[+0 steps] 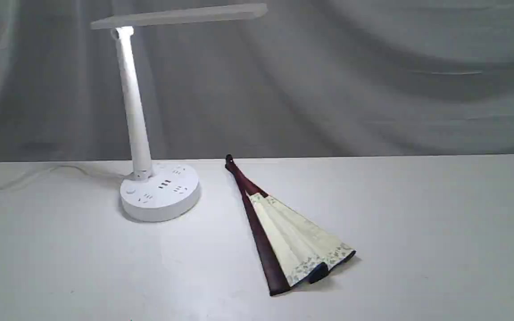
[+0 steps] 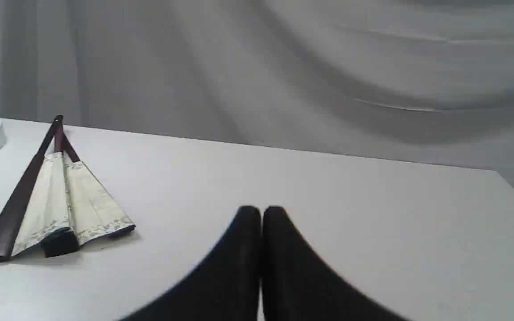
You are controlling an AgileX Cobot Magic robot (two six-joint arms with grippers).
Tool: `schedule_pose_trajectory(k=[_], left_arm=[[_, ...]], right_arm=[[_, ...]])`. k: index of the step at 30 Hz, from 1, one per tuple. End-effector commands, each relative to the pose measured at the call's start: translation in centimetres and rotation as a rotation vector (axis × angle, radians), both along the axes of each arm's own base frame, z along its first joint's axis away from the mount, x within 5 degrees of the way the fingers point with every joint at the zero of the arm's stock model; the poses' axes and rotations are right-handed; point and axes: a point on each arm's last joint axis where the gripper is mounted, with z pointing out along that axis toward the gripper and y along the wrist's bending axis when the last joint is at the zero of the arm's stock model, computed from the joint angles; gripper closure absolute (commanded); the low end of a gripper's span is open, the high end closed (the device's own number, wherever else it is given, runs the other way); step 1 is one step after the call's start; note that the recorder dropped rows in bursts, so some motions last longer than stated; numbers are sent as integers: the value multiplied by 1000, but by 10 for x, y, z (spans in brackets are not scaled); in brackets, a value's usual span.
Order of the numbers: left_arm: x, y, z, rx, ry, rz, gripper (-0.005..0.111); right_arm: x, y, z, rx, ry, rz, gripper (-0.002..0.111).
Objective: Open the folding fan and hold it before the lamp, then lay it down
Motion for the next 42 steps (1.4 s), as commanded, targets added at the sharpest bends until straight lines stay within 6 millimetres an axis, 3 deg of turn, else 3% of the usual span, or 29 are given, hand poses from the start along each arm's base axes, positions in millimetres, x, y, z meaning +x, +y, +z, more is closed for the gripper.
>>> schedule_pose_trajectory(k=[1, 14, 20, 25, 28, 33, 42], left_arm=[[0, 0, 1, -28, -27, -5, 107], [0, 0, 1, -28, -27, -5, 107], [0, 0, 8, -59, -101, 1, 107], [0, 1, 19, -180, -221, 4, 107], [0, 1, 17, -189, -185, 4, 107], [-5, 0, 42, -290, -231, -5, 107], [-29, -1, 93, -259, -146, -12, 107]], right_arm=[[0, 0, -1, 0, -2, 2, 108], [0, 0, -1, 3, -5, 1, 108], [0, 0, 9, -2, -107, 1, 108], [0, 0, 15, 74, -183, 0, 108], [-1, -1, 19, 168, -225, -2, 108], [-8, 2, 50, 177, -241, 22, 108], [-26, 8, 104, 156, -241, 61, 108]])
